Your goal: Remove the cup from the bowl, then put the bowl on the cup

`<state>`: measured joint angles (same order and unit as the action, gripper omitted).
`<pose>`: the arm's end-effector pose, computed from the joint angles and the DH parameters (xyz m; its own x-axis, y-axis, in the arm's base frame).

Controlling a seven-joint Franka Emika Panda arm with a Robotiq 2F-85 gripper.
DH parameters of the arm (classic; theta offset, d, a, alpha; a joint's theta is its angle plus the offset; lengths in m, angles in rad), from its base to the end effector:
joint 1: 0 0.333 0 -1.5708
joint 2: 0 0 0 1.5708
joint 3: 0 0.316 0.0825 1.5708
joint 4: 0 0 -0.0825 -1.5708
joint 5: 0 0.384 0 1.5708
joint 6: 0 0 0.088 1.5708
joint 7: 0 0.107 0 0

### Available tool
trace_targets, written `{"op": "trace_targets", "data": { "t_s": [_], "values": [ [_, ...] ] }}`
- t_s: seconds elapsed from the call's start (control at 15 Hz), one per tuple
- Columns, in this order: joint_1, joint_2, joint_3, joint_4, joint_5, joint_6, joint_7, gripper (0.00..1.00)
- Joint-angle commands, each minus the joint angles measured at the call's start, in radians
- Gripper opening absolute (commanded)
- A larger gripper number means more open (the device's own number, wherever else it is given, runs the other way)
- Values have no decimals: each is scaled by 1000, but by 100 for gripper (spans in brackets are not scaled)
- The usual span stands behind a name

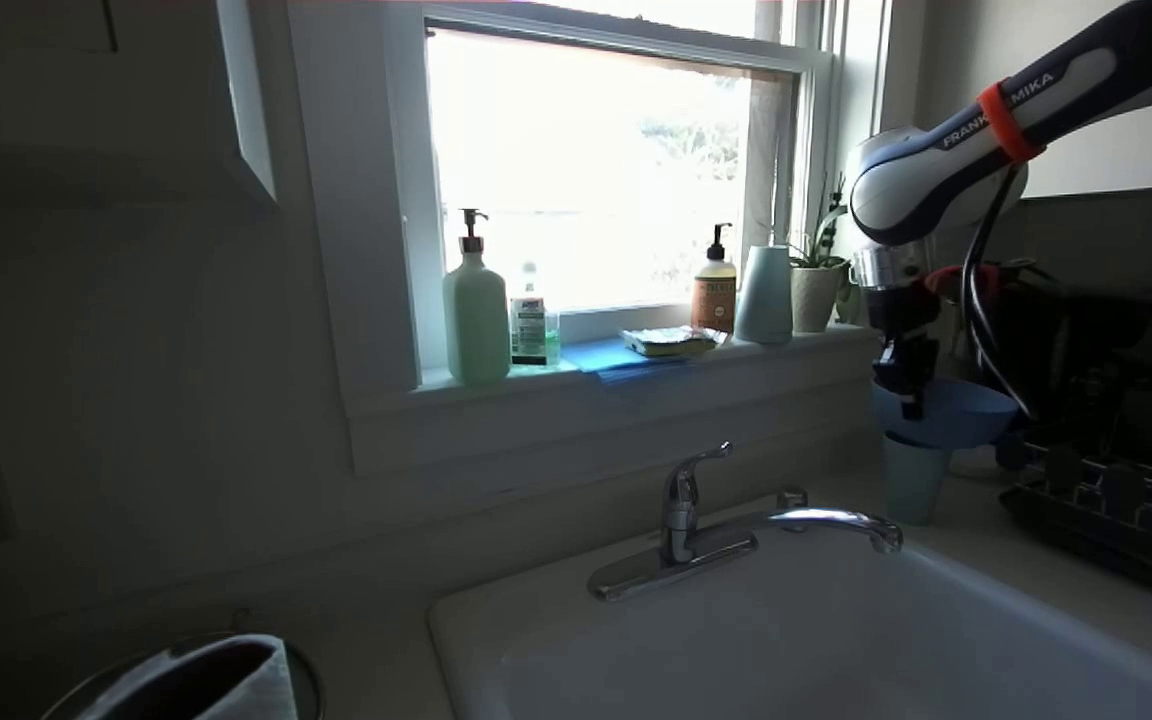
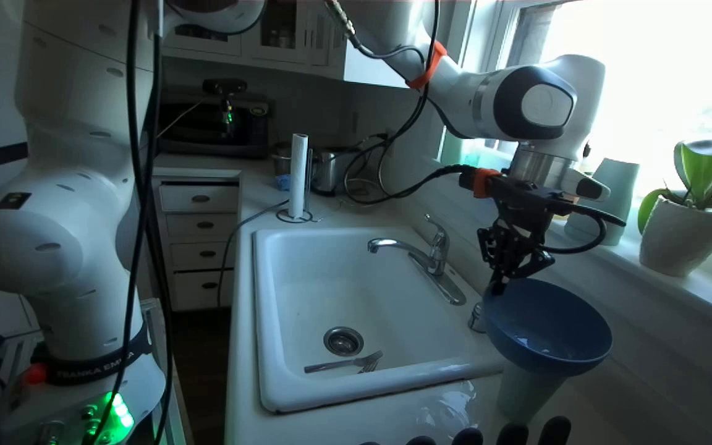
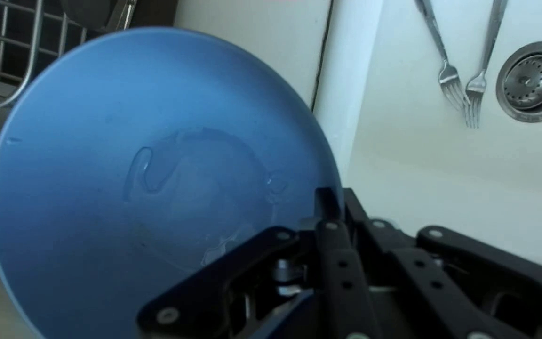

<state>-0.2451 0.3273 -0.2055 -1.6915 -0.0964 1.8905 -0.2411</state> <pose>0.5733 -0.2728 0.4011 0.9722 -0.1733 -0.1573 -0.1557 -0.9807 0.1180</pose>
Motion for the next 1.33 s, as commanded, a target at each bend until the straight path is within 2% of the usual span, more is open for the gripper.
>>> {"op": "trace_targets", "data": {
  "t_s": [0.0, 0.87, 0.93, 1.0, 1.07, 1.27],
  "values": [
    [-14, 57, 11, 81, 15, -14, 16, 1],
    [-36, 136, 12, 204, 17, -106, 21, 1],
    [-39, 139, 12, 208, 18, -108, 22, 4],
    [-40, 141, 12, 214, 18, -110, 22, 29],
    [-41, 143, 12, 217, 18, -113, 22, 30],
    [-43, 145, 14, 226, 18, -123, 22, 49]
  ]
}}
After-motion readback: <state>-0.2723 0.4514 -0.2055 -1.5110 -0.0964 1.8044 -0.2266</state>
